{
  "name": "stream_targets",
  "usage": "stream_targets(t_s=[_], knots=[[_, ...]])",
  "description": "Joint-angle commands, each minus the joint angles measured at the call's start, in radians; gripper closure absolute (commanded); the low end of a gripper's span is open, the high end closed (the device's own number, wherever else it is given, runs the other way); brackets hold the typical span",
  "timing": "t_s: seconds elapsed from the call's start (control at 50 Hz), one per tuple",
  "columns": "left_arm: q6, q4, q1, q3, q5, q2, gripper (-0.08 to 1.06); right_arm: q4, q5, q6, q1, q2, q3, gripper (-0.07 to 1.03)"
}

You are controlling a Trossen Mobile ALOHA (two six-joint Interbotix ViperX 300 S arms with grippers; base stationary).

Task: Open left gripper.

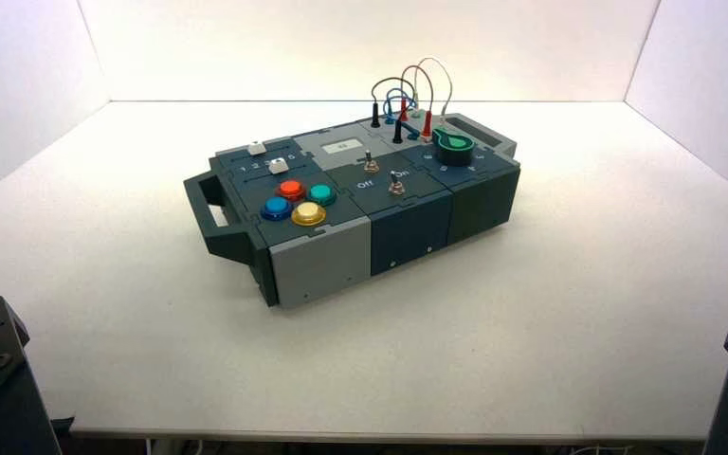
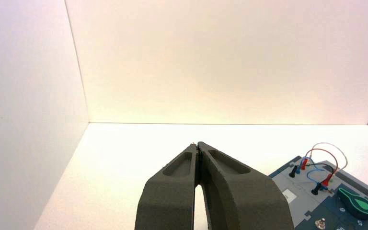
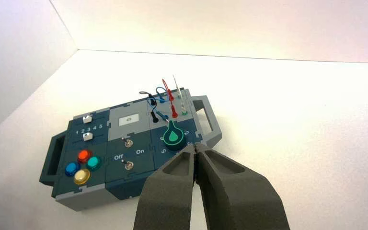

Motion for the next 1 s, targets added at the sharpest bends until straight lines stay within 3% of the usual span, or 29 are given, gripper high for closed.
stream_targets(t_s=[0.02, 0.48, 0.52, 0.56, 0.58, 0.62, 0.68, 0.74, 1.0], knots=[[0.002, 0.0, 0.003, -0.025, -0.011, 0.018, 1.01, 0.003, -0.005, 0.0, 0.003, 0.012, -0.021, 0.98], [0.008, 0.005, 0.003, -0.032, -0.018, 0.021, 0.99, 0.003, -0.005, -0.002, 0.003, 0.014, -0.021, 0.98], [0.015, 0.006, 0.003, -0.029, -0.026, 0.021, 0.81, 0.003, -0.005, -0.002, 0.003, 0.015, -0.021, 0.98], [0.018, 0.006, 0.003, -0.025, -0.041, 0.034, 0.44, 0.003, -0.005, -0.002, 0.003, 0.017, -0.021, 0.98], [0.02, 0.006, 0.003, -0.023, -0.048, 0.038, 0.32, 0.005, -0.006, -0.002, 0.003, 0.02, -0.021, 0.98], [0.02, 0.006, 0.003, -0.015, -0.069, 0.055, -0.08, 0.006, -0.006, -0.002, 0.003, 0.021, -0.023, 0.98], [0.023, 0.008, 0.003, -0.014, -0.087, 0.066, 0.03, 0.008, -0.005, -0.002, 0.003, 0.029, -0.021, 0.98], [0.026, 0.006, 0.003, -0.011, -0.094, 0.066, -0.06, 0.008, -0.005, -0.002, 0.003, 0.034, -0.023, 0.98], [0.028, 0.006, 0.002, -0.008, -0.097, 0.06, -0.05, 0.009, -0.005, 0.0, 0.003, 0.052, -0.025, 0.98]])
